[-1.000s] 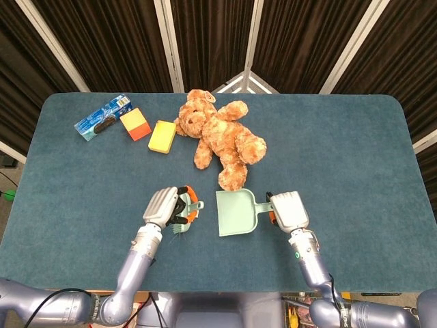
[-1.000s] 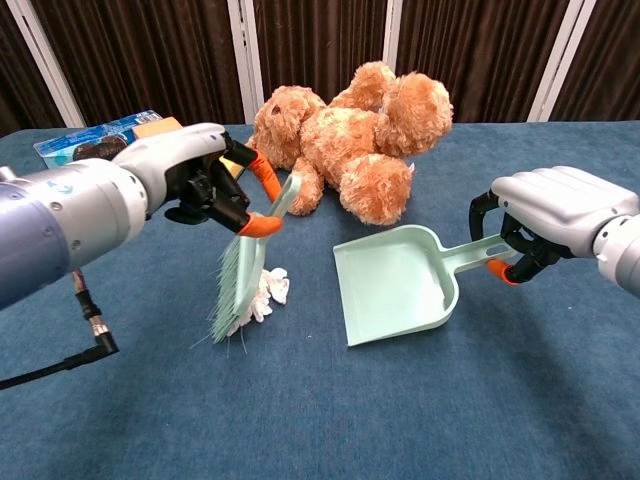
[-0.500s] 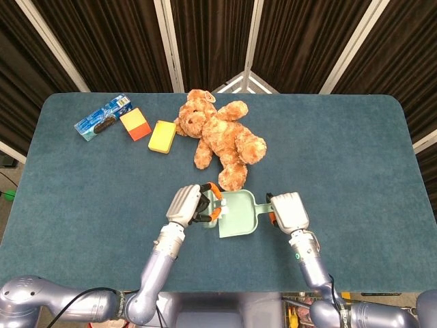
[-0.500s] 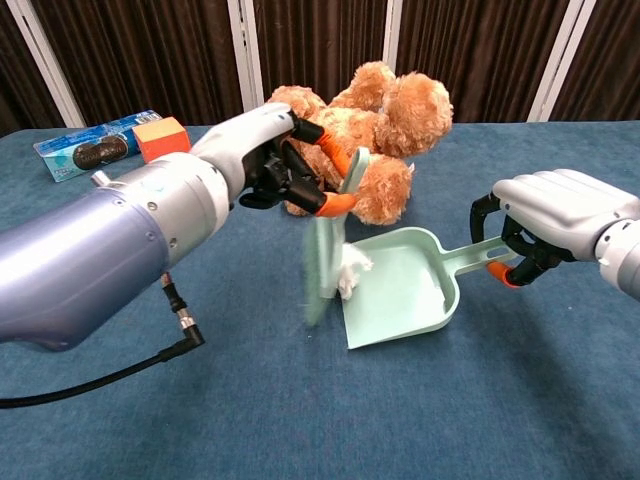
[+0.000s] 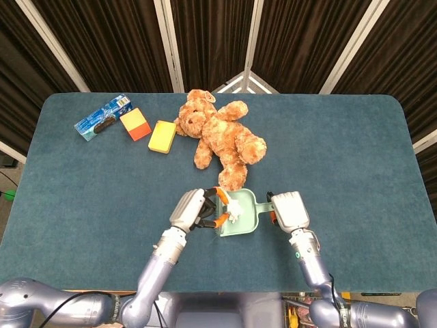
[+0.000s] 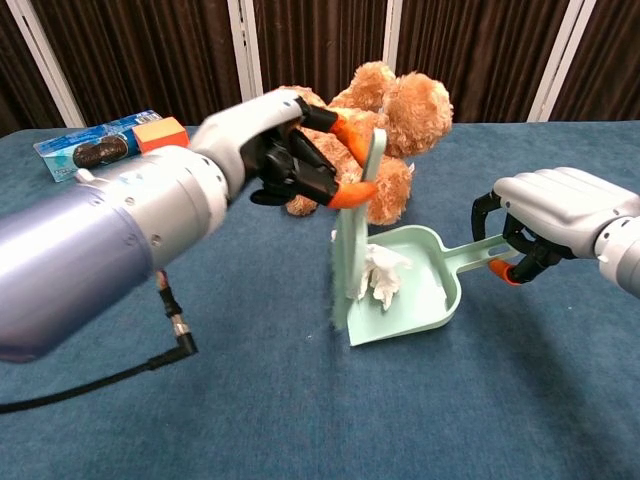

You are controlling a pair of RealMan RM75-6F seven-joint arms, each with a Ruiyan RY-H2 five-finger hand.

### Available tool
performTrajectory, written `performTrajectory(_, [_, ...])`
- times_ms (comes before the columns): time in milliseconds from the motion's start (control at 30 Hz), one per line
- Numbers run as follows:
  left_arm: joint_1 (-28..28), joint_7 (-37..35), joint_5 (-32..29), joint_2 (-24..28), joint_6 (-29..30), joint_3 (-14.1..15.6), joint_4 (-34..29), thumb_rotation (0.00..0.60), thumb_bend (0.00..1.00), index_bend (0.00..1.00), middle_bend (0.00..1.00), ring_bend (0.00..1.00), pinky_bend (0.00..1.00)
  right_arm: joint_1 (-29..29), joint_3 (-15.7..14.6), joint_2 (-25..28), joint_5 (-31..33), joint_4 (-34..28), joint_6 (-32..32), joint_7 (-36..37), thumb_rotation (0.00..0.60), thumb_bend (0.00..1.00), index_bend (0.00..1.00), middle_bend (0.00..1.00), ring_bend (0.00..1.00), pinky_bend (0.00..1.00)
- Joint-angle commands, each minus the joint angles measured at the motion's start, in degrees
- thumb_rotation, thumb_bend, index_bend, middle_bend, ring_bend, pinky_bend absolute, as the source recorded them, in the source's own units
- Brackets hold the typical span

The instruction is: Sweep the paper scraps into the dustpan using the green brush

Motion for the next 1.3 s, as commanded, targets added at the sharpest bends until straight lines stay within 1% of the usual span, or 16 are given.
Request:
performTrajectory(33, [1.36, -0.97, 0.91, 3.55, -0.82, 0.04, -2.17, 0.600, 0.66, 0.84, 1.00, 1.00, 1.00, 0.13, 0.05, -0.19, 0.20, 0.10, -0.06, -0.23, 0.600, 0.51, 0.65, 0.90, 0.90, 0.92])
performTrajectory(167, [1.84, -1.23, 1.80, 6.46, -1.44, -0.27, -1.94, 0.600, 0.66, 0.84, 1.00, 1.00, 1.00, 0.09, -0.10, -0.46, 0.23, 0.31, -0.01, -0.16, 0.600, 0.51, 0.65, 0.90, 0.90, 0.92])
performTrajectory(300, [2.38, -3.24, 0.58, 8.09, -2.60, -1.03, -1.56, 0.600, 0.66, 0.84, 1.00, 1.00, 1.00, 0.09, -0.16, -0.61, 0.40, 0.46, 0.07, -0.36, 0.600, 0.51, 0.65, 0.90, 0.90, 0.92])
performTrajectory(467, [2.56, -2.77, -0.06, 9.49, -3.08, -0.56, -1.02, 0.600, 0.66, 0.84, 1.00, 1.00, 1.00, 0.10, -0.06, -0.31, 0.43, 0.16, 0.16, -0.35, 0.600, 0.51, 0.65, 0.90, 0.90, 0.92])
performTrajectory(600, [2.02, -1.96, -0.68, 9.29, -3.52, -0.27, 1.41, 0.600, 0.66, 0.84, 1.00, 1.00, 1.00, 0.08, -0.17, -0.26, 0.53, 0.12, 0.07, -0.32, 0.600, 0.51, 0.65, 0.90, 0.90, 0.92])
performTrajectory(733, [0.66, -0.28, -2.76, 7.68, -4.14, -0.47, 4.02, 0.600, 0.66, 0.84, 1.00, 1.00, 1.00, 0.10, -0.33, -0.44, 0.52, 0.34, -0.03, -0.26, 0.600, 0.51, 0.65, 0.90, 0.90, 0.92])
performTrajectory(833, [-0.45, 1.43, -5.05, 6.33, -4.41, -0.74, 4.69, 0.600, 0.66, 0.84, 1.00, 1.00, 1.00, 0.10, -0.38, -0.54, 0.45, 0.58, -0.08, -0.12, 0.600, 0.51, 0.65, 0.90, 0.90, 0.92])
performTrajectory(967, [-1.68, 2.27, -5.57, 3.83, -3.71, -1.17, 5.78, 0.600, 0.66, 0.84, 1.00, 1.00, 1.00, 0.14, -0.26, -0.50, 0.48, 1.08, -0.25, 0.26, 0.600, 0.51, 0.65, 0.90, 0.90, 0.92])
performTrajectory(1133, [-2.98, 1.49, -4.08, -0.27, -2.26, -1.85, 8.37, 0.600, 0.66, 0.84, 1.00, 1.00, 1.00, 0.01, -0.34, -0.29, 0.45, 1.25, -0.26, 0.52, 0.600, 0.51, 0.65, 0.90, 0.90, 0.92])
performTrajectory(1300, [-4.09, -1.36, -0.57, -5.27, -0.74, -2.42, 11.61, 0.600, 0.66, 0.84, 1.00, 1.00, 1.00, -0.16, -0.48, -0.07, 0.49, 1.18, -0.22, 0.62, 0.600, 0.51, 0.65, 0.90, 0.90, 0.92])
